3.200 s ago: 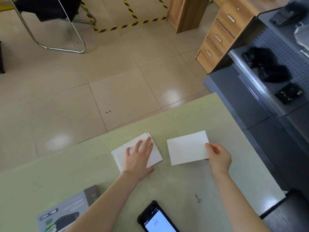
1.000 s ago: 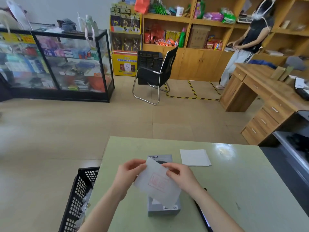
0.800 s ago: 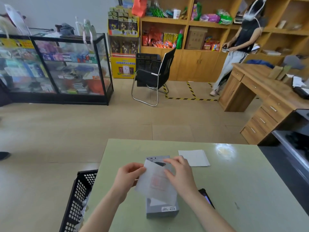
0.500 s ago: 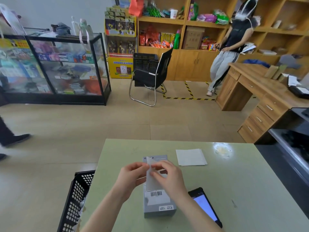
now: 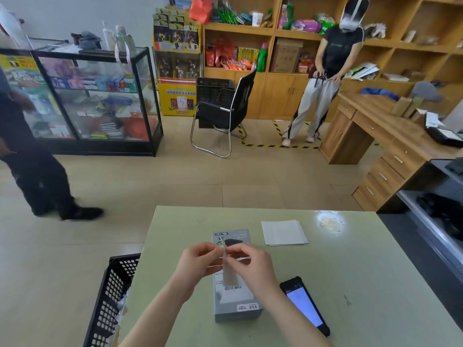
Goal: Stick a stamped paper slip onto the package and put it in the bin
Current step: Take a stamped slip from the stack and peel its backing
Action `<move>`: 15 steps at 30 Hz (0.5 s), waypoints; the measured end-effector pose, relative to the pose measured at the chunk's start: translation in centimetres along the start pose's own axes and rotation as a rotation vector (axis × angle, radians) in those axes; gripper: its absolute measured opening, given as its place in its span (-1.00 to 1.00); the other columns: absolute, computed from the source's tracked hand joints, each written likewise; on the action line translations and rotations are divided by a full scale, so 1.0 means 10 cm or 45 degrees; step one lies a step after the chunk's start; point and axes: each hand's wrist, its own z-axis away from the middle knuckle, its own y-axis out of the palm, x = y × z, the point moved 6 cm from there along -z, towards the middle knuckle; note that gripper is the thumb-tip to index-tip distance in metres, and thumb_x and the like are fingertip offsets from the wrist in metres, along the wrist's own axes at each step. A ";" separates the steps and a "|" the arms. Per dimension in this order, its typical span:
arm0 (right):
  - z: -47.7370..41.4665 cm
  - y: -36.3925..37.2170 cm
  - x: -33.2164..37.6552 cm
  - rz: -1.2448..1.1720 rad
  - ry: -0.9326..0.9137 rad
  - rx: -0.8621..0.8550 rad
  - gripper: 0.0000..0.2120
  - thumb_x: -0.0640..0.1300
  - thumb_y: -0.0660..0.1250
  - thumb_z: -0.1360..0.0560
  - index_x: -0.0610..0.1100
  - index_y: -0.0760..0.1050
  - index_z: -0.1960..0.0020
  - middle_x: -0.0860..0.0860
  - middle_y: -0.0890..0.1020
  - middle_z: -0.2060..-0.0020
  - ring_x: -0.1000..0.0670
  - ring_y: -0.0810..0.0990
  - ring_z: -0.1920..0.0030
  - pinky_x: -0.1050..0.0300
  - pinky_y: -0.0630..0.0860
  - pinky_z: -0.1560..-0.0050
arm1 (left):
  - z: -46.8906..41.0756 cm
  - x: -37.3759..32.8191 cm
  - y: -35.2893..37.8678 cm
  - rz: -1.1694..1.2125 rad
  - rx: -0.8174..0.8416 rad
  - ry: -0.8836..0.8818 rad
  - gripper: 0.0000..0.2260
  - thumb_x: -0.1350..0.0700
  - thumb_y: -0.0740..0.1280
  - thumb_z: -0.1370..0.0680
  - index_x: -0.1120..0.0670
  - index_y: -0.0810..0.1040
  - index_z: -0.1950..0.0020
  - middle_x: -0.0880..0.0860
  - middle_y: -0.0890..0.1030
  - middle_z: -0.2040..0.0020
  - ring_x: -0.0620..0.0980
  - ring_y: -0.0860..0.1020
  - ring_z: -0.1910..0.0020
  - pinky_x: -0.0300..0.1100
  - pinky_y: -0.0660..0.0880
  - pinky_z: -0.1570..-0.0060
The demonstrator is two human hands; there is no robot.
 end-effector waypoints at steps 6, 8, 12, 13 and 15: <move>-0.01 0.00 -0.06 -0.166 0.131 -0.002 -0.89 -0.13 0.53 -0.34 -0.08 0.68 0.14 0.05 0.73 0.23 0.15 0.68 0.18 0.34 0.56 0.14 | 0.00 -0.03 0.03 -0.208 -0.025 0.086 -0.89 0.14 0.38 -0.51 0.11 0.65 0.20 0.03 0.70 0.24 -0.06 0.67 0.14 -0.25 0.59 0.13; -0.01 -0.01 -0.08 -0.208 0.147 -0.017 -0.91 -0.17 0.53 -0.34 -0.09 0.69 0.16 0.02 0.73 0.24 0.11 0.69 0.19 0.30 0.58 0.13 | 0.01 -0.04 0.03 -0.274 -0.046 0.130 -0.87 0.13 0.37 -0.52 0.07 0.64 0.22 0.00 0.70 0.27 -0.08 0.66 0.16 -0.21 0.60 0.08; -0.02 -0.02 -0.12 -0.264 0.202 -0.004 -0.96 -0.20 0.51 -0.35 -0.12 0.69 0.20 -0.04 0.73 0.27 -0.01 0.70 0.19 0.12 0.64 0.08 | 0.02 -0.05 0.04 -0.396 -0.058 0.194 -0.84 0.10 0.35 -0.52 -0.01 0.62 0.26 -0.04 0.69 0.30 -0.15 0.61 0.26 -0.12 0.57 0.03; -0.02 -0.02 -0.13 -0.270 0.211 -0.004 -0.97 -0.21 0.51 -0.35 -0.14 0.69 0.20 -0.05 0.73 0.27 -0.02 0.69 0.19 0.12 0.65 0.09 | 0.02 -0.05 0.04 -0.426 -0.057 0.211 -0.84 0.10 0.35 -0.51 -0.04 0.61 0.27 -0.06 0.68 0.31 -0.17 0.59 0.28 -0.12 0.55 0.05; -0.02 -0.02 -0.14 -0.272 0.226 -0.012 -0.98 -0.22 0.50 -0.36 -0.17 0.69 0.21 -0.07 0.73 0.27 -0.03 0.69 0.20 0.13 0.65 0.11 | 0.03 -0.07 0.05 -0.485 -0.056 0.245 -0.83 0.10 0.35 -0.51 -0.07 0.60 0.28 -0.09 0.67 0.32 -0.21 0.55 0.32 -0.18 0.51 0.13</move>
